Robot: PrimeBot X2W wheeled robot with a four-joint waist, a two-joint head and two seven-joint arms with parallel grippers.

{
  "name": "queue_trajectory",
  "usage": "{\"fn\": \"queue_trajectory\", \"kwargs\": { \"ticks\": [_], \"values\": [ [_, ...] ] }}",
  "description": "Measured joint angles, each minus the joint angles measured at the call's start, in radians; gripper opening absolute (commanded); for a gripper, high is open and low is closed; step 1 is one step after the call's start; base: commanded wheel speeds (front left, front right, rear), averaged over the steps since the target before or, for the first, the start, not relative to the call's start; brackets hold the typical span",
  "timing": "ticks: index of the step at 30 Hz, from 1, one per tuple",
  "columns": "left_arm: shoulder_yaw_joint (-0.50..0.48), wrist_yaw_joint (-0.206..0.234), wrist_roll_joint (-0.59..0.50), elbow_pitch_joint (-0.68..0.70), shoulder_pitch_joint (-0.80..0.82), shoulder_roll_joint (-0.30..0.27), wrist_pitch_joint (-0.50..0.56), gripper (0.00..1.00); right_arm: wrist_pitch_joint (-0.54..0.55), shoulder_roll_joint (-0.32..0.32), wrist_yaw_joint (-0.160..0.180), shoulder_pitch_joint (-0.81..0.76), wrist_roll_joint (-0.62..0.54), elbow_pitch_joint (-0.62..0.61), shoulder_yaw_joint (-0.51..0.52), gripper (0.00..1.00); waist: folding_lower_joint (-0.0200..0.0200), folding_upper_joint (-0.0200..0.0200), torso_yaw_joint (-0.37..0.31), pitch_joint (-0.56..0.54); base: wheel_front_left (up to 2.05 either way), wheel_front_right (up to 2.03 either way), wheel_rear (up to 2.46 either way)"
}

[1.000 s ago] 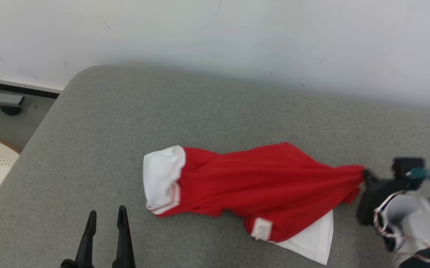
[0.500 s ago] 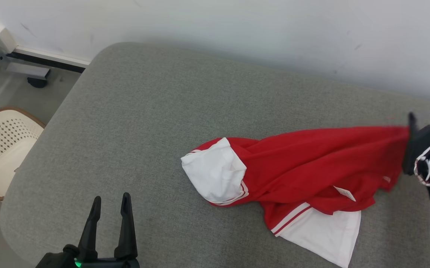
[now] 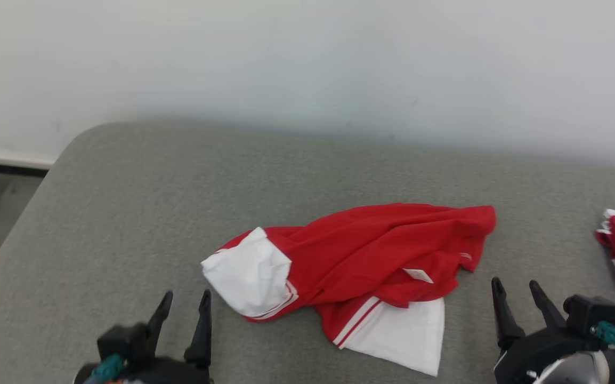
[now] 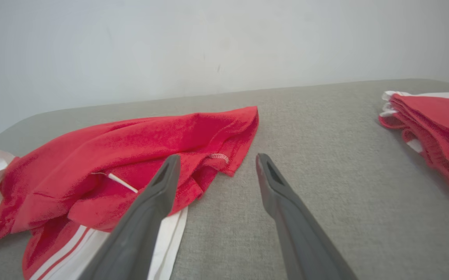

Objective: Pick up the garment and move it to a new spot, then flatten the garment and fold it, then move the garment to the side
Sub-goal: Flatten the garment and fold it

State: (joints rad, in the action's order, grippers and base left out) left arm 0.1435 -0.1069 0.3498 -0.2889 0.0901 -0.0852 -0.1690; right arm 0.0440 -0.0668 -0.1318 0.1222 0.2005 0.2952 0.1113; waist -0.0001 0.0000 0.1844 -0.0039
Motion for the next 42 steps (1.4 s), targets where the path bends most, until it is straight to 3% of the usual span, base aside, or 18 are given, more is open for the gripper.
{"fn": "queue_trajectory", "kwargs": {
  "ticks": [2,6,16,19,27,29,30,39,42],
  "values": [
    [0.011,0.012,-0.017,-0.068,0.099,-0.01,0.048,1.0,0.019,0.009,0.0,-0.064,0.011,-0.082,-0.021,1.0,0.0,-0.0001,-0.04,-0.012,0.0,0.0,0.0],
    [0.028,0.064,-0.066,-0.136,0.207,-0.014,0.102,1.0,0.044,0.015,0.0,-0.103,0.028,-0.132,-0.064,1.0,0.0,0.0,-0.09,-0.02,0.0,0.0,0.0],
    [0.081,0.045,-0.094,-0.391,0.436,-0.045,0.26,1.0,0.072,0.017,0.0,-0.111,0.054,-0.172,-0.128,1.0,0.0002,0.0,-0.193,0.042,0.0,0.0,0.0],
    [0.09,0.071,-0.11,-0.454,0.489,-0.057,0.305,1.0,0.079,0.016,0.0,-0.11,0.053,-0.176,-0.127,1.0,0.0003,0.0,-0.21,0.063,0.0,0.0,0.0],
    [0.101,0.085,-0.115,-0.531,0.542,-0.079,0.383,1.0,0.085,0.016,0.0,-0.105,0.052,-0.187,-0.137,1.0,0.0002,0.0,-0.228,0.089,0.0,0.0,0.0],
    [0.103,0.085,-0.115,-0.534,0.548,-0.08,0.383,0.42,0.085,0.016,0.0,-0.104,0.052,-0.187,-0.137,1.0,0.0002,0.0,-0.227,0.091,0.0,0.0,0.0],
    [0.106,0.084,-0.114,-0.539,0.551,-0.08,0.382,0.0,0.085,0.016,0.0,-0.104,0.052,-0.188,-0.139,1.0,0.0002,0.0,-0.225,0.092,0.0,0.0,0.0],
    [0.113,0.072,-0.099,-0.545,0.555,-0.07,0.352,0.0,0.098,0.016,0.0,-0.085,0.05,-0.191,-0.162,1.0,0.0002,0.0,-0.215,0.095,0.0,0.0,0.0],
    [0.12,0.081,-0.097,-0.513,0.56,-0.047,0.321,0.0,0.146,0.016,0.0,-0.039,0.032,-0.184,-0.174,1.0,0.0002,0.0,-0.202,0.107,0.0,0.0,0.0]
  ]
}}
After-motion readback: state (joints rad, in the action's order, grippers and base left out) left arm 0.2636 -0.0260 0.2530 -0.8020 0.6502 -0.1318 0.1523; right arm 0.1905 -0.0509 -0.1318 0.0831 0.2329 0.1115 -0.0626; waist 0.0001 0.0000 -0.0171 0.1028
